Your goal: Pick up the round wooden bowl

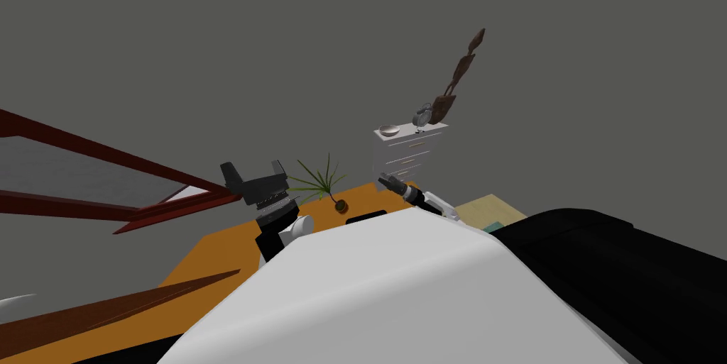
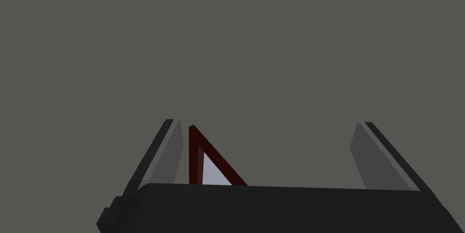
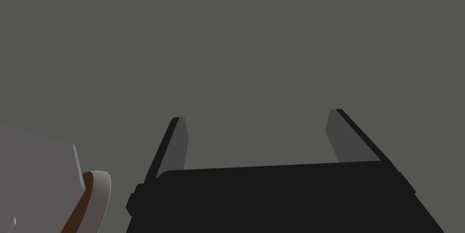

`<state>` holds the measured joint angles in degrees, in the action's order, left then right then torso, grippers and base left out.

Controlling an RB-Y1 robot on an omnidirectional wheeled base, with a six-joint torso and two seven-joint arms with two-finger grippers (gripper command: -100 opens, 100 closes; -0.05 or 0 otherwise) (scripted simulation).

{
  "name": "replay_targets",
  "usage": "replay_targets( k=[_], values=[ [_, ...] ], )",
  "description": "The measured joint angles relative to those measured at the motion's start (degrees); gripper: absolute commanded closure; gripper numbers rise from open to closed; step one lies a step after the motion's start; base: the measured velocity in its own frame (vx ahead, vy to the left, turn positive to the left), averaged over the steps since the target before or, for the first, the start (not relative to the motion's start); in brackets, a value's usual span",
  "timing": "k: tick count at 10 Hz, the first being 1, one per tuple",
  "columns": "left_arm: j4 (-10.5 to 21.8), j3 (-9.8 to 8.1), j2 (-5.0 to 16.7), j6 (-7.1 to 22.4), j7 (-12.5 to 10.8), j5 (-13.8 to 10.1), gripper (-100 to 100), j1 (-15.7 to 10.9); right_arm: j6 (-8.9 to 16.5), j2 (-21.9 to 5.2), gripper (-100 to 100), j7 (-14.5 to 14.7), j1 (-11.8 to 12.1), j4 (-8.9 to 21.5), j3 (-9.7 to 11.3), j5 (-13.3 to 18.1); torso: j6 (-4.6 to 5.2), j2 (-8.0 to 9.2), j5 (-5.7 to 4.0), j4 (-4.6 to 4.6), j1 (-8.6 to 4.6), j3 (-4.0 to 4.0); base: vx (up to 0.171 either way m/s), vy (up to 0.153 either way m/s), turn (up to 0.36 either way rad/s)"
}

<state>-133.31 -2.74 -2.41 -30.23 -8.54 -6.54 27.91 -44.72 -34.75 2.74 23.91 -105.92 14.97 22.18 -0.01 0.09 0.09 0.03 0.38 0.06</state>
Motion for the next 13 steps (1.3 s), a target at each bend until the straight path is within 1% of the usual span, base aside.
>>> replay_targets(
  k=[3,4,5,6,7,8,10,11,13],
  values=[
    [0.0,0.0,0.0,0.0,0.0,0.0,0,0.0,-1.92,-4.6,-100,-0.55,-2.39,4.91,1.84,2.3,0.0,-0.07,0.0,-0.01,-0.05,-0.04,-0.018,0.101,0.023],
    [0.0,0.0,0.0,0.0,0.0,0.0,0,0.0,-2.54,-6.28,-100,-0.87,-3.51,7.06,2.69,3.4,0.0,-0.07,0.0,-0.02,-0.02,-0.04,-0.004,0.097,0.015],
    [0.0,0.0,0.0,0.0,0.0,0.0,0,0.0,-2.94,-7.87,-100,-1.05,-3.86,7.98,3.17,4.03,0.01,-0.1,0.0,-0.02,-0.04,-0.05,0.003,0.116,0.042],
    [0.0,0.0,0.0,0.0,0.0,0.0,0,0.0,-3.17,-9.42,-100,-1.17,-4.47,9.26,4.23,5.35,0.0,-0.13,0.01,-0.03,0.03,-0.07,0.005,0.098,0.015],
    [0.0,0.0,0.0,0.0,0.0,0.0,0,0.01,-3.31,-11.25,-100,-1.34,-4.48,9.55,4.59,5.96,0.01,-0.13,0.01,-0.03,-0.03,-0.08,0.006,0.1,0.039],
    [0.0,0.0,0.0,0.0,0.0,0.0,0,0.0,-3.97,-12.75,-100,-1.49,-5.73,11.33,5.59,7.13,-0.01,-0.16,0.0,-0.03,-0.02,-0.09,0.006,0.086,0.028],
    [0.0,0.0,0.0,0.0,0.0,0.0,0,0.0,-5.45,-16.38,-100,-1.99,-7.31,14.66,6.59,8.58,-0.01,-0.19,0.0,-0.04,-0.02,-0.11,0.016,0.105,0.039],
    [0.0,0.0,0.0,0.0,0.0,0.0,0,0.01,-5.66,-18.08,-100,-2.32,-7.95,15.55,7.18,9.28,0.01,-0.18,0.01,-0.04,-0.02,-0.1,0.024,0.128,0.06],
    [0.0,0.0,0.0,0.0,0.0,0.0,0,0.01,-6.74,-21.05,-100,-2.21,-9.56,18.97,8.83,11.21,0.01,-0.21,0.01,-0.05,-0.03,-0.12,0.027,0.097,0.035]
  ],
)
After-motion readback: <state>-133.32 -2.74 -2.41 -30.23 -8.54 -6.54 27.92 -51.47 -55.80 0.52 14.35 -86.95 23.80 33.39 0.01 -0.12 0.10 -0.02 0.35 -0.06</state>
